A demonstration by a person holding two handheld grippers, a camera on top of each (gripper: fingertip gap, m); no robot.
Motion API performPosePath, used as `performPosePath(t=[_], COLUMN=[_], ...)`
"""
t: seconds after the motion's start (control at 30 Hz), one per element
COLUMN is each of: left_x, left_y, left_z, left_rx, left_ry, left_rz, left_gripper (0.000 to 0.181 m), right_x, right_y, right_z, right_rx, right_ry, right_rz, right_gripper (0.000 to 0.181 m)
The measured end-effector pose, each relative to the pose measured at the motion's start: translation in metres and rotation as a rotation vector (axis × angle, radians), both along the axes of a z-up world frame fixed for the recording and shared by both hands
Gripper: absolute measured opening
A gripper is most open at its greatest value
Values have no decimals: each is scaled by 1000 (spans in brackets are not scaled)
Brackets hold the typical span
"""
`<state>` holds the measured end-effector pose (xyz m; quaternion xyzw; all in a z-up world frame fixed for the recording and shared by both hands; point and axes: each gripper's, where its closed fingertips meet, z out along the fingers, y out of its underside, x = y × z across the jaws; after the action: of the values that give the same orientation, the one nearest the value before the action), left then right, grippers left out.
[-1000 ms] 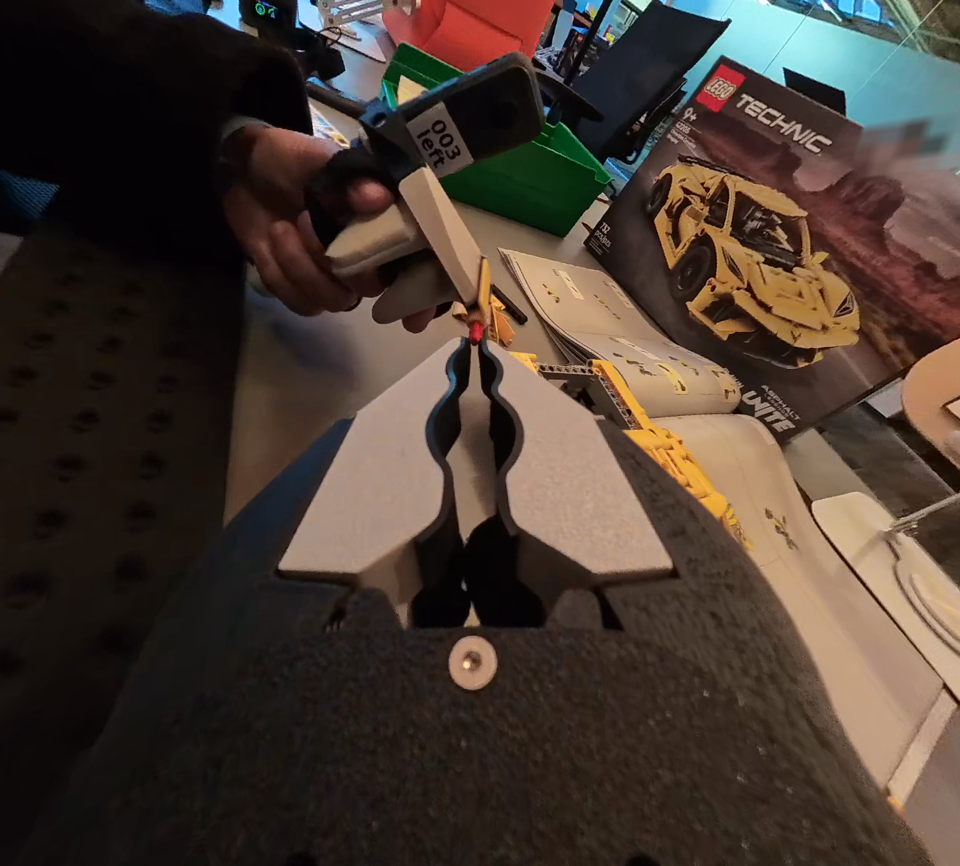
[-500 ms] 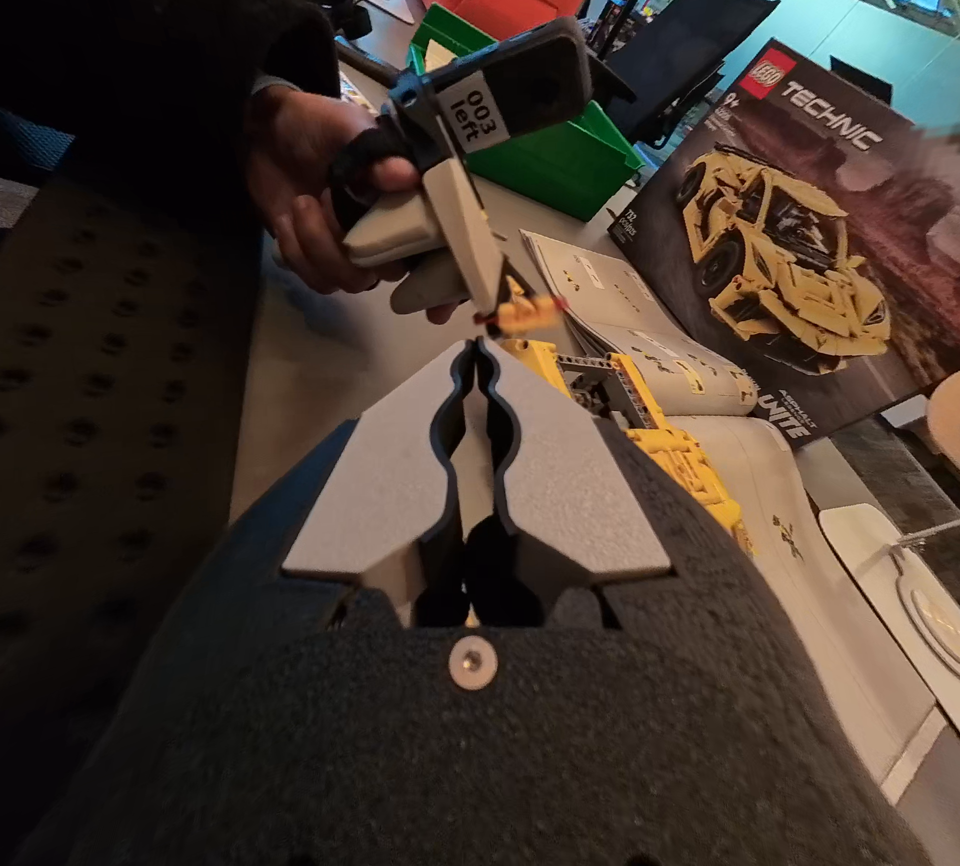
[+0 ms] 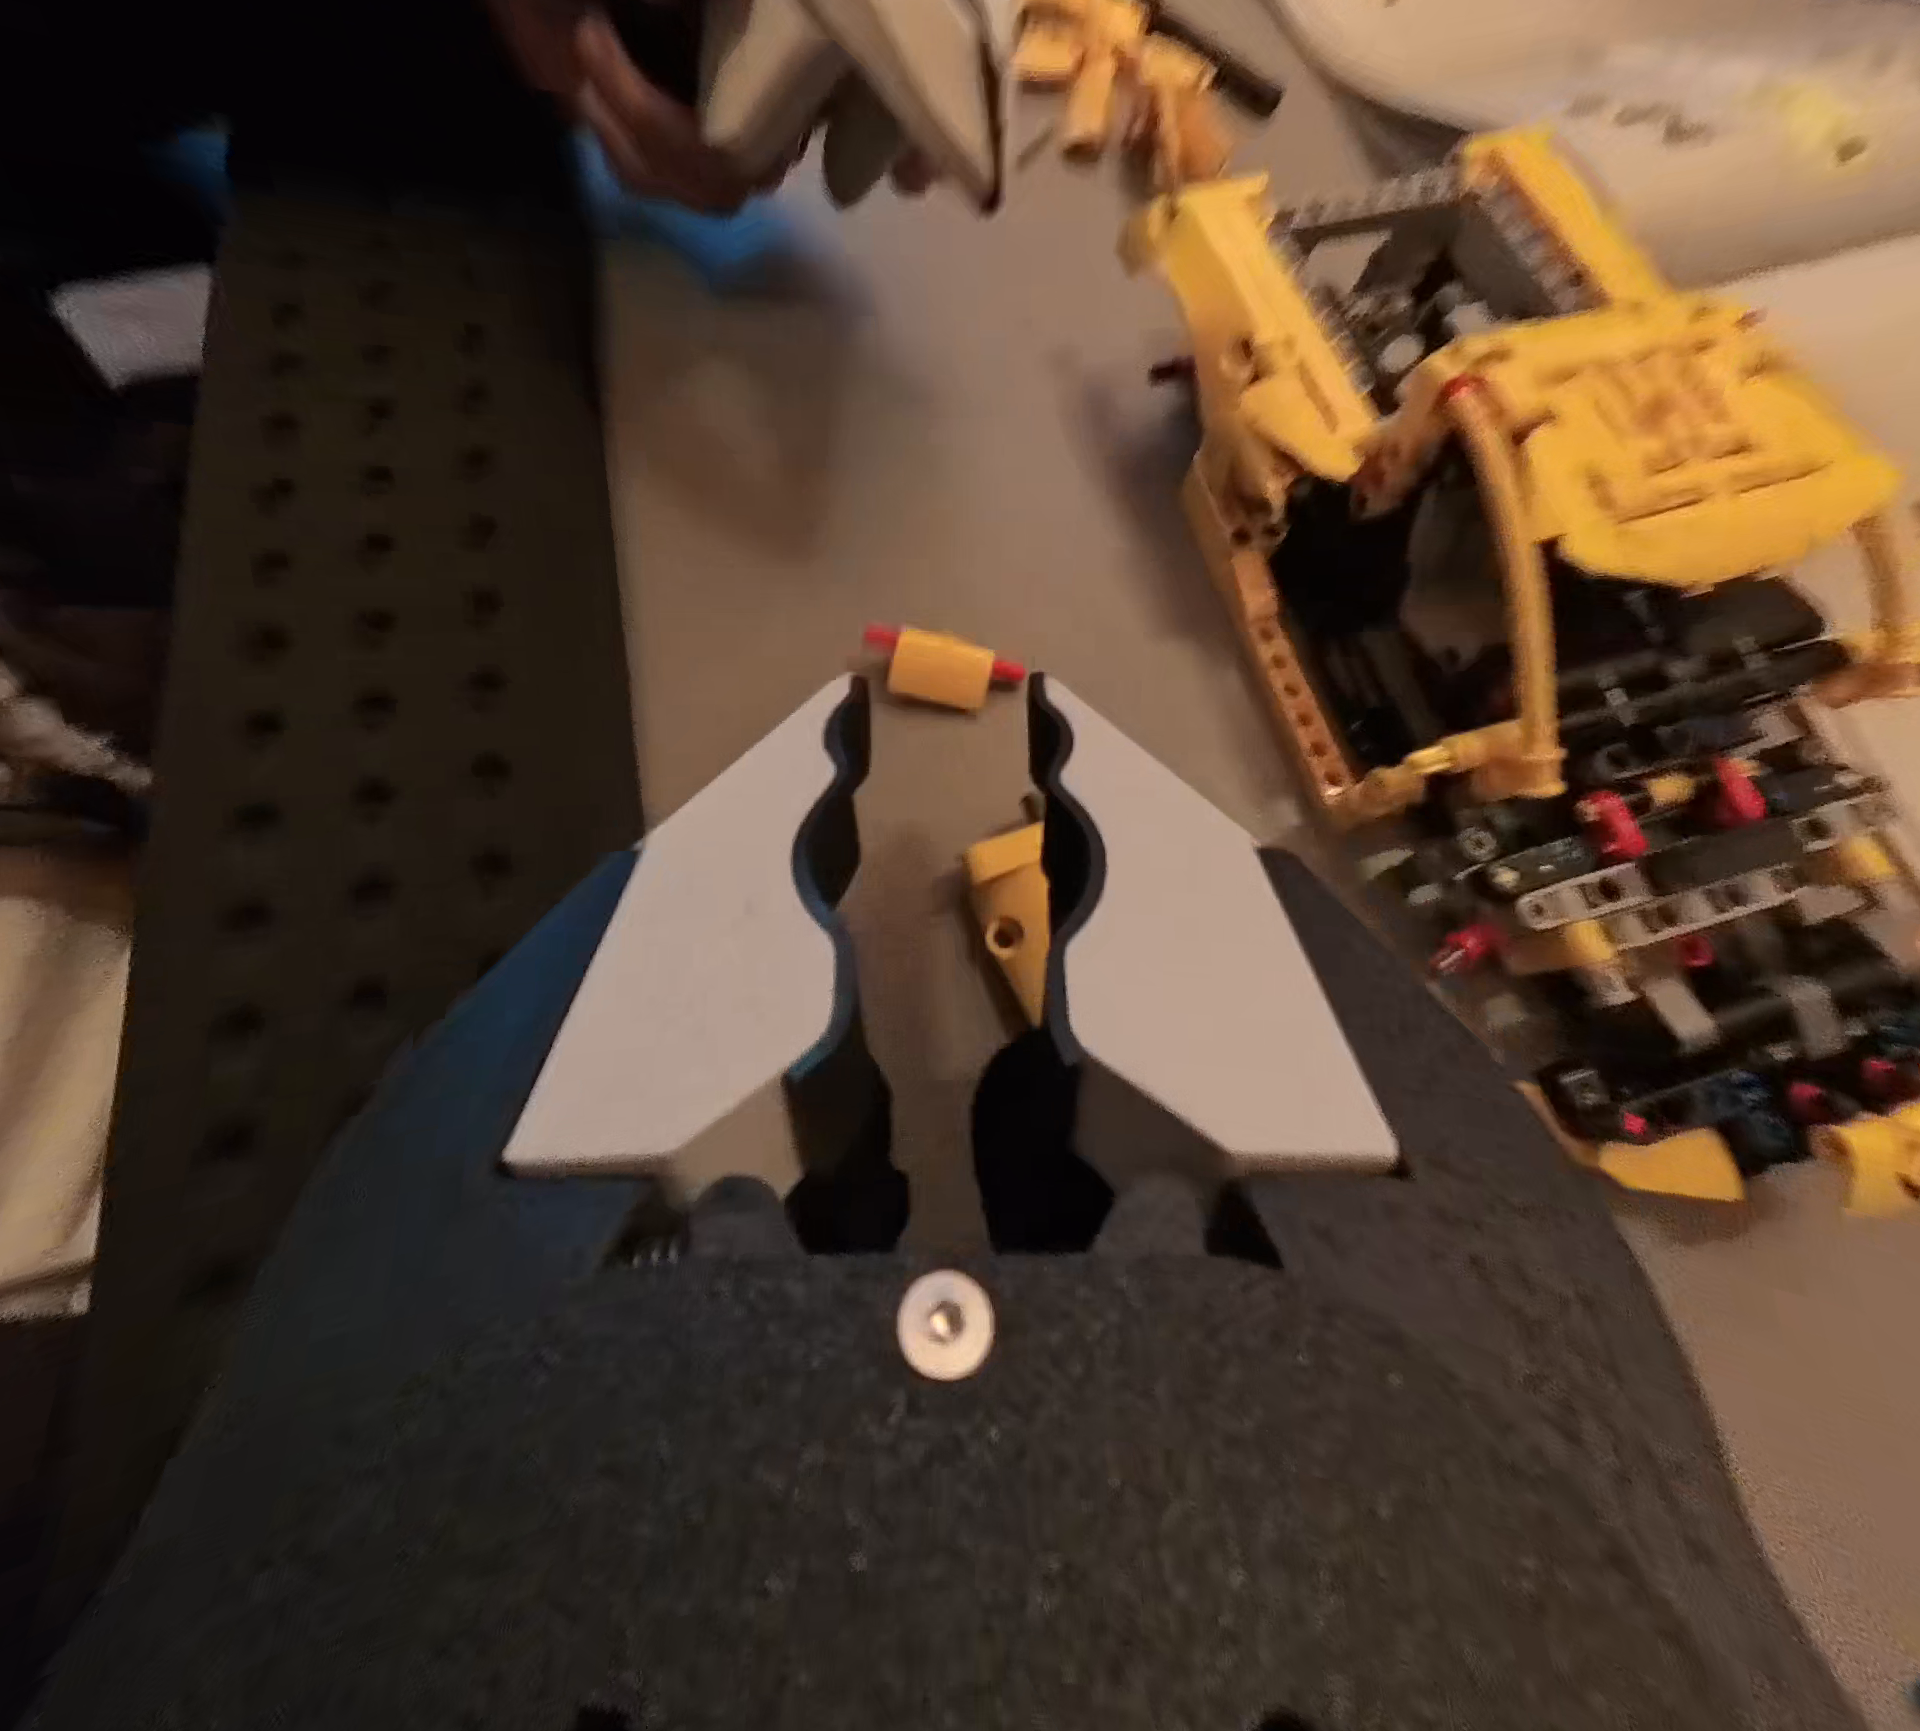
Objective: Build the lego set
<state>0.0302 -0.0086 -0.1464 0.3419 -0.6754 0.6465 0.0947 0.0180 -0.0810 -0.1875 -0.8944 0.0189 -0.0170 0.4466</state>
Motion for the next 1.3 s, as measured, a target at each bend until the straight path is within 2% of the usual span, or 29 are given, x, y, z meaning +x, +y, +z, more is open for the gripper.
performPosePath(t=[0.1, 0.27, 0.37, 0.43, 0.5, 0.63, 0.73, 0.77, 0.87, 1.07, 1.23, 1.3], left_x=[1, 3, 1, -1, -4, -6, -5, -5, -5, -3, -4, -4], left_y=[-2, -3, -4, -6, -8, -9, -6, -6, -5, -3, -5, -5], left_z=[-7, -16, -18, -20, -22, -21, -16, -15, -15, -18, -18, -19], left_rx=[52, 115, 146, 179, 199, 204, 178, 170, 165, 219, 215, 217], left_ry=[-11, -16, -43, -64, -81, -99, -98, -96, -94, -143, -139, -140], left_rz=[9, 27, 20, 11, 0, -3, 2, 1, -2, 16, 8, 2], left_gripper=[0, 0, 0, 0, 0, 0, 0, 0, 0, 4, 5, 5], right_x=[-3, 6, 8, 11, 18, 19, 18, 18, 11, 5, 10, 10], right_y=[3, 13, 9, 5, 9, 19, 22, 23, 23, 23, 27, 28], right_z=[-20, -30, -32, -30, -21, -24, -35, -39, -41, -37, -28, -32], right_rx=[-111, -161, -198, -224, -175, -192, -236, -245, -225, -180, -104, -126], right_ry=[-69, -73, -143, -209, -252, -203, -184, -177, -117, -35, -218, -259], right_rz=[42, 2, 37, 125, 220, 408, 488, 501, 532, 494, 521, 551], right_gripper=[33, 34, 33, 30, 22, 19, 18, 18, 0, 0, 3, 4])
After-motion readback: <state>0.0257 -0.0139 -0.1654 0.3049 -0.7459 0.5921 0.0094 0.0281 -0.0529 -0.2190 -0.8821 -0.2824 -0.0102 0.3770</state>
